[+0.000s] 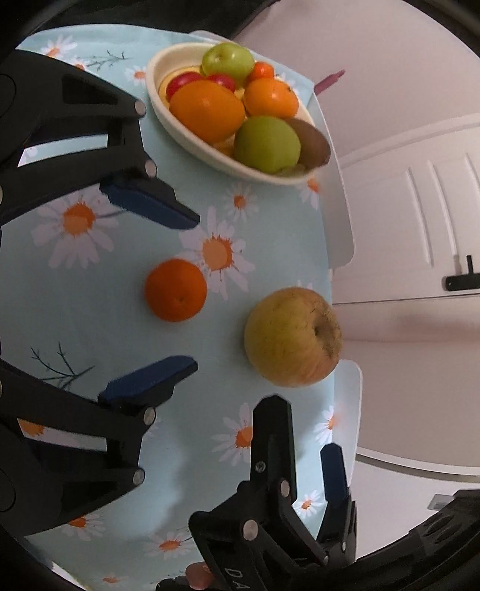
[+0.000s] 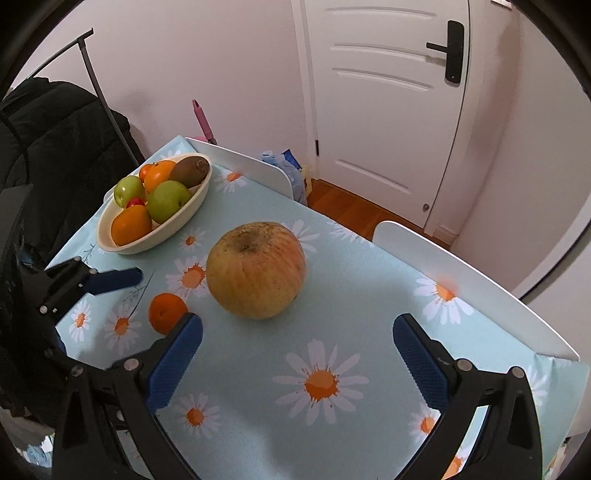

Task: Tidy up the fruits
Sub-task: 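Grasp the last tangerine with the left tool while the right tool grasps the yellow apple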

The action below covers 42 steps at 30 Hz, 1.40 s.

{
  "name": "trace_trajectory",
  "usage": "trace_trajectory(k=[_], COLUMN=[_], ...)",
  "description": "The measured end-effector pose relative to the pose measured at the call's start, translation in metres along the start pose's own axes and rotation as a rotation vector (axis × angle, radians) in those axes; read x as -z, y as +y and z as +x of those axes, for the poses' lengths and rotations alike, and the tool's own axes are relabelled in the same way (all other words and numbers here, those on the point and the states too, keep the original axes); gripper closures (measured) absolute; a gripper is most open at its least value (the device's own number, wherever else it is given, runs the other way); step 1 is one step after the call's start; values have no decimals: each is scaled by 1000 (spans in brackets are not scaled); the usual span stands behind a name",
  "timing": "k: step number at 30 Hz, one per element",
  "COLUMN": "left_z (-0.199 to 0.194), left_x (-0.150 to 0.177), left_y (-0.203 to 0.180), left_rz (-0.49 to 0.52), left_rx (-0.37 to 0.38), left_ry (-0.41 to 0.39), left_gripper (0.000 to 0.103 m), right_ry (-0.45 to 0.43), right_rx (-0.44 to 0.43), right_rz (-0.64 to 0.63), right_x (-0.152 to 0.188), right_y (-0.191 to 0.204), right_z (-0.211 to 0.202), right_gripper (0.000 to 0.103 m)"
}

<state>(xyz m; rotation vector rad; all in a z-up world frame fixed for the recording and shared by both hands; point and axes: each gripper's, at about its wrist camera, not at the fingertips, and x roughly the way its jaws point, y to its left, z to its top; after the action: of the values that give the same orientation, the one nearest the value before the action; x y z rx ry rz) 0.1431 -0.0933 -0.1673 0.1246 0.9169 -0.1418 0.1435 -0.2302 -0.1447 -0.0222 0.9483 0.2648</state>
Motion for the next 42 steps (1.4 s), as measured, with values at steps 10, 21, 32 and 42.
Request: trace_trajectory(k=[10,21,32,42], left_z=[7,4,-2,-9], left_x=[3,11,15,18], left_y=[1,8,26,44], left_rz=[-24,-38,-91,-138], left_rx=[-26,-23,-39,-53], left_ry=[43,40,40,28], left_gripper=[61,62,62,62], right_ry=[3,4,9,6], right_rx=[-41,-63,-58,-8], right_rz=[-18,-73,-91,-127], right_x=[-6,-16,-22,-22], right_y=[2,18,27,32], right_z=[9,23,39,53], right_gripper=[0,3,14,31])
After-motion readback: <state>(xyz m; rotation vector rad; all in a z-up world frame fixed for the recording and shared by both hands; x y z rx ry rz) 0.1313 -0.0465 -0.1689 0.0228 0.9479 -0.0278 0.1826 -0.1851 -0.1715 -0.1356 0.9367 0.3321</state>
